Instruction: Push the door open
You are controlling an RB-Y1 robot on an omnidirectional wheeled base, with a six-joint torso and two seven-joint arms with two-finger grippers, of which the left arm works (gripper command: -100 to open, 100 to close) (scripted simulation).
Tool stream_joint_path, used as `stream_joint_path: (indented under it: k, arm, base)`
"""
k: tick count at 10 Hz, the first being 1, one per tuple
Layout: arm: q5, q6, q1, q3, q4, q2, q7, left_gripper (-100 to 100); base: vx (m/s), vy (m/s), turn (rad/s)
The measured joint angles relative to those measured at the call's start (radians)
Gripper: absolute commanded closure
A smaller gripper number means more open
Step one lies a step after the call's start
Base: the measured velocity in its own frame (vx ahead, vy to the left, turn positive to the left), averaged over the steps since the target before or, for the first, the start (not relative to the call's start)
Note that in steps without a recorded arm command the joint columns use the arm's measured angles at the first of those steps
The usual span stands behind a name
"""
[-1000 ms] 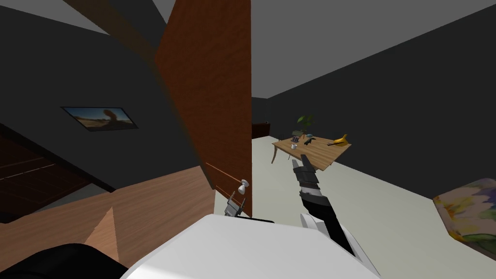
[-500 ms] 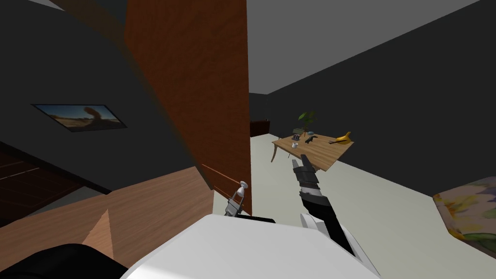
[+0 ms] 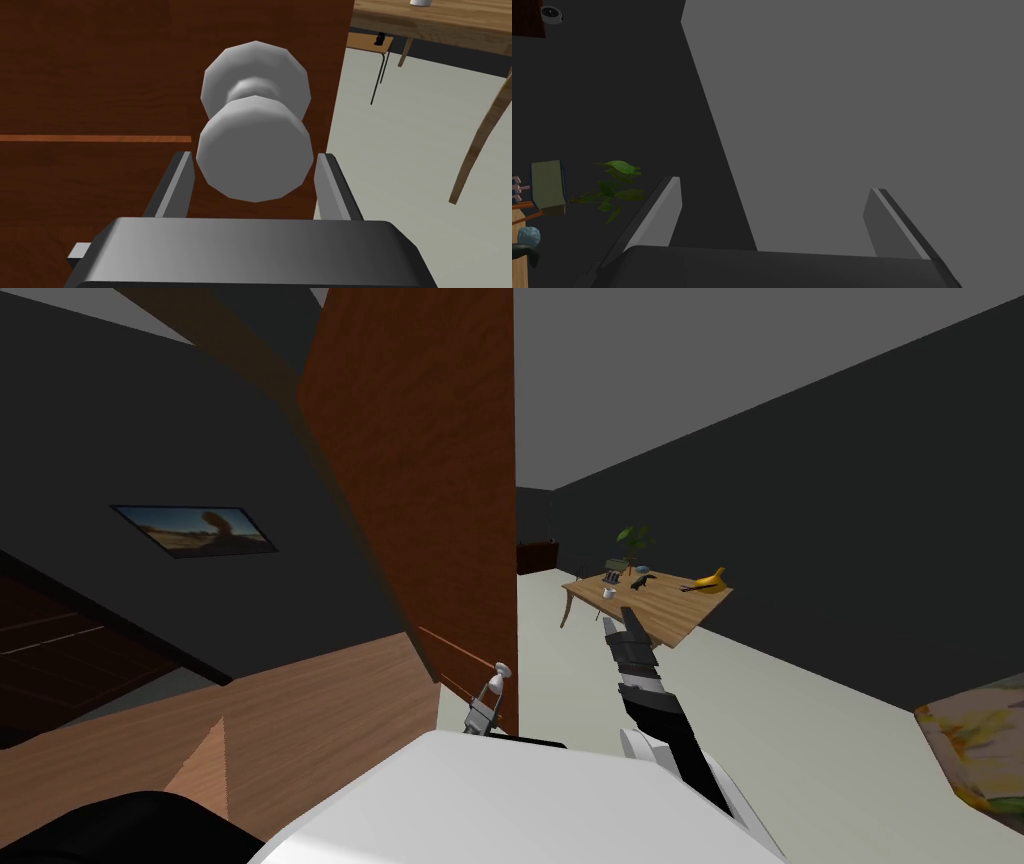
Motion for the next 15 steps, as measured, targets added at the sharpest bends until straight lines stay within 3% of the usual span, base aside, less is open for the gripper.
stream_joint_path:
  k: [5,7,9,10,15]
  arm:
    - [0.053,0.027,-0.036,0.056,0.021,-0.066,-0.058,100]
    - [0.075,0.037,-0.064,0.079,0.041,-0.092,-0.078,100]
    - [0.086,0.034,-0.072,0.096,0.048,-0.089,-0.086,100]
    - [0.095,0.039,-0.074,0.111,0.049,-0.085,-0.095,-100]
    - [0.090,0.031,-0.039,0.108,0.012,-0.075,-0.075,-100]
  base:
    - [0.198,-0.131,0.060]
    - [0.139,-0.095,0.034]
    - [0.167,-0.095,0.121]
    - [-0.063,-0.031,0.072]
    - [-0.202,-0.018,0.040]
